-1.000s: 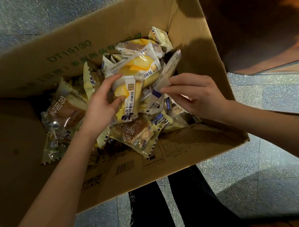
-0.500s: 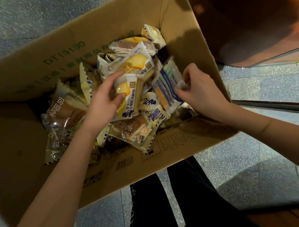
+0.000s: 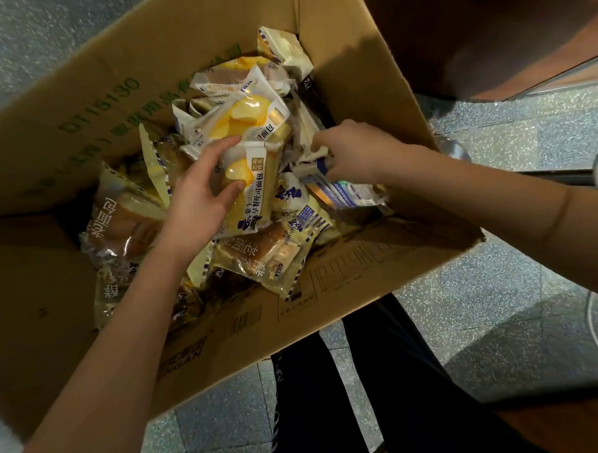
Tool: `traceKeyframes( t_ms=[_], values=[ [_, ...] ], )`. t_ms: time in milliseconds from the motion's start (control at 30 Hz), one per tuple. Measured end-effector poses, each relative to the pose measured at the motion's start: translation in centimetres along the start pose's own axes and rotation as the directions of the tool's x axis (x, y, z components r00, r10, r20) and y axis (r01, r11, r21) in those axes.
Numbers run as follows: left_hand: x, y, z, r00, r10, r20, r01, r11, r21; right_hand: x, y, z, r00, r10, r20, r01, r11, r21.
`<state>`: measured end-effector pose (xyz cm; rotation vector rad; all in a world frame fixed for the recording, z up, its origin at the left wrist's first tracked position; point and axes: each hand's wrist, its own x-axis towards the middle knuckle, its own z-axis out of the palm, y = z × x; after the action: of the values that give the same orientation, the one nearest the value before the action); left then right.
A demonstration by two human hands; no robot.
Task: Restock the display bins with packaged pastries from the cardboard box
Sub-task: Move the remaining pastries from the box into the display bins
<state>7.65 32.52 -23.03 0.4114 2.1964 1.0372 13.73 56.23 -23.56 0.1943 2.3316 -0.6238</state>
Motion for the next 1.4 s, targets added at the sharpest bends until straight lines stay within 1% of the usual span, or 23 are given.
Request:
traceKeyframes(
  t_ms=[67,133,233,300,400,533,633,700,767,933,967,1067,1100,1200,1300,1400],
  values=[
    [-0.2,0.3,0.4,1.000,-0.008,0.002,0.008,1.000,-0.023,-0.3,-0.1,0.9,1.000,-0.027,0.012,0.028,0.996,-0.085],
    [-0.4,0.6,0.5,1.000,-0.015,-0.001,0.015,0.999,-0.034,-0.8,0.0,1.0,0.999,0.004,-0.033,-0.008,0.994,-0.105],
    [-0.7,1.1,0.2,1.000,-0.026,-0.006,0.026,0.998,-0.049,-1.9,-0.2,-0.5,0.986,0.074,-0.149,-0.074,0.997,0.005],
    [-1.1,1.8,-0.4,1.000,-0.020,-0.002,0.020,0.998,-0.062,-2.8,-0.5,-1.6,0.968,0.074,-0.240,-0.056,0.995,0.080],
    [-1.9,3.3,-1.7,0.999,-0.017,-0.041,0.013,0.997,-0.077,-4.7,-1.4,-3.8,0.927,0.007,-0.375,0.052,0.988,0.145],
    [-3.2,6.1,-4.0,0.994,-0.005,-0.105,-0.002,0.997,-0.073,-7.9,-2.2,-7.0,0.902,-0.126,-0.412,0.210,0.964,0.164],
    [-4.7,8.6,-5.4,0.995,0.033,-0.096,-0.040,0.997,-0.068,-11.6,-3.3,-8.4,0.831,-0.224,-0.508,0.366,0.909,0.199],
    [-5.8,10.4,-6.5,0.992,0.088,-0.085,-0.092,0.995,-0.046,-14.0,-4.0,-8.8,0.791,-0.249,-0.559,0.415,0.889,0.192],
    [-7.0,12.5,-7.7,0.987,0.141,-0.082,-0.145,0.989,-0.042,-16.0,-4.9,-9.2,0.756,-0.247,-0.606,0.433,0.883,0.182],
    [-10.0,16.9,-10.1,0.966,0.239,-0.096,-0.248,0.964,-0.100,-22.1,-8.1,-10.5,0.674,-0.170,-0.719,0.462,0.856,0.231],
    [-10.8,17.5,-10.4,0.961,0.261,-0.090,-0.270,0.958,-0.098,-23.3,-8.9,-10.6,0.669,-0.136,-0.731,0.459,0.849,0.263],
    [-13.0,19.0,-11.8,0.939,0.341,-0.050,-0.345,0.934,-0.097,-26.8,-11.3,-10.5,0.678,0.032,-0.735,0.393,0.829,0.398],
    [-13.7,19.5,-12.4,0.930,0.367,-0.034,-0.368,0.923,-0.110,-28.1,-12.1,-10.2,0.669,0.066,-0.741,0.384,0.822,0.420],
    [-16.0,20.6,-14.1,0.898,0.439,0.008,-0.434,0.890,-0.137,-32.5,-15.1,-8.9,0.638,0.106,-0.763,0.382,0.816,0.433],
    [-18.1,21.2,-15.0,0.873,0.483,0.069,-0.469,0.870,-0.150,-35.9,-18.2,-6.7,0.557,0.180,-0.811,0.364,0.825,0.433],
    [-20.2,21.9,-15.0,0.837,0.529,0.144,-0.514,0.848,-0.128,-38.3,-20.9,-3.9,0.474,0.270,-0.838,0.332,0.827,0.454]
  ],
)
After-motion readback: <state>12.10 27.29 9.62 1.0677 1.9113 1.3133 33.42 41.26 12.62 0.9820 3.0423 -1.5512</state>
